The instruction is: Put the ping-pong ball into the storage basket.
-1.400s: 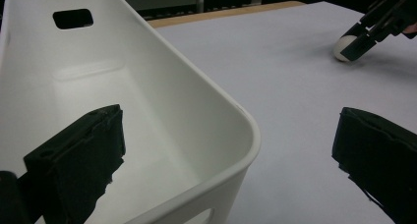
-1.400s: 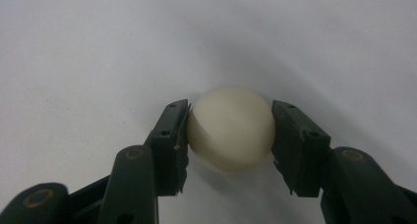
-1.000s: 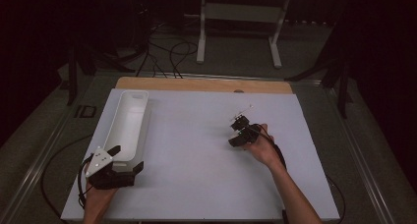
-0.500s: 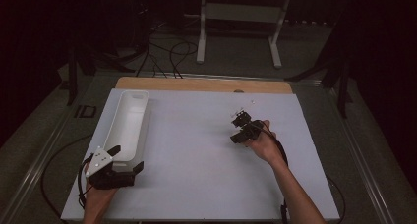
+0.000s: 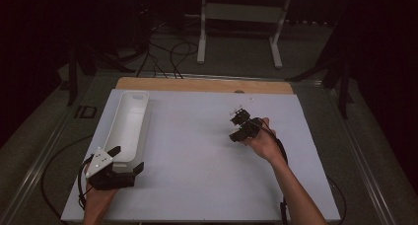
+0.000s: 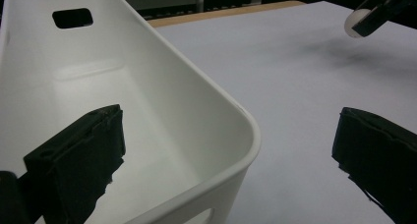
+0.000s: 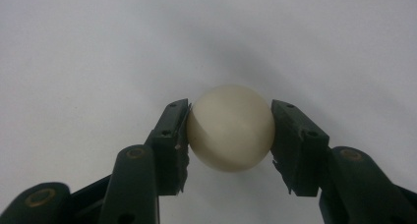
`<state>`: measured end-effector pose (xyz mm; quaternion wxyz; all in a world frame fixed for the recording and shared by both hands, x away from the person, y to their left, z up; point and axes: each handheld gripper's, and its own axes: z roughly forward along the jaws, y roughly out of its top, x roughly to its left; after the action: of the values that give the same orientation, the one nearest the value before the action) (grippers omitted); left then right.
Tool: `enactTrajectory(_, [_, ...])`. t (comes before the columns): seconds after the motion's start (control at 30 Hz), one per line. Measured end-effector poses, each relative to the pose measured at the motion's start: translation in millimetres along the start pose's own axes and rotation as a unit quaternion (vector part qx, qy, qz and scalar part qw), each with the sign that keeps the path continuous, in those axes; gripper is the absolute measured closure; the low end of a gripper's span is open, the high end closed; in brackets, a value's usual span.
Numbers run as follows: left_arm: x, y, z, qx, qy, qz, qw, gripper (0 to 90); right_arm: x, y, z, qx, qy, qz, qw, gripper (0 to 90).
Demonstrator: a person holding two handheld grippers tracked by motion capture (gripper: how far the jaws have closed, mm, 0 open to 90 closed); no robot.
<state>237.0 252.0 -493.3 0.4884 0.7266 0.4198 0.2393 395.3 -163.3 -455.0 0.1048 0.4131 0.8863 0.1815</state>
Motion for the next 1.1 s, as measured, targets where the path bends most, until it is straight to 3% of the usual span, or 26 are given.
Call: enactTrajectory(1.1, [-0.2,-0.1,0.1,-0.001,-0.001,0.001,1.0000,0.1,2.3,22.1,-19.4,-0.011,-0.006,-0.013,0.9998,50.7])
